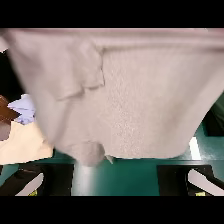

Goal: Fold the shirts.

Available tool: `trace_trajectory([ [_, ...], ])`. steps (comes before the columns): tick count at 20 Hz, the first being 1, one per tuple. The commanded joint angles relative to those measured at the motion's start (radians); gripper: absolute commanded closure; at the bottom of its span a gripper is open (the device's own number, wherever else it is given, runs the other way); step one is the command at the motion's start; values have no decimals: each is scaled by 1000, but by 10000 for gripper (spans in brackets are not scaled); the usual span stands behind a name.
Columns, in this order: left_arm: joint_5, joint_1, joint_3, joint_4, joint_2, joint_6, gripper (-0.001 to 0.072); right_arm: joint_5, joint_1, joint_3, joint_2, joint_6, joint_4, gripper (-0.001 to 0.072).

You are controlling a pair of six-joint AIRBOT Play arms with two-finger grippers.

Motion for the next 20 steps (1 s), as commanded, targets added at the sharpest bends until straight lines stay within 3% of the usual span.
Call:
trace_trajectory([
  [1,-9,1,-206,-47,-171,48,688,79,109,-131,-180,25,-69,699],
  [5,64,1,-277,-45,-452,102,687,48,181,-225,-420,32,-70,699],
  [7,219,1,-275,-45,-559,101,688,-28,192,-225,-518,30,-69,699],
  [10,426,1,-250,-48,-619,91,688,-158,190,-179,-610,29,-69,699],
  [12,467,1,-224,-46,-619,92,688,-173,191,-106,-641,11,-69,699],
  [16,267,1,-116,20,-618,137,688,-147,191,-6,-619,-27,-80,699],
  [20,26,1,-142,48,-615,164,688,-140,192,-130,-527,-42,-137,699],
])
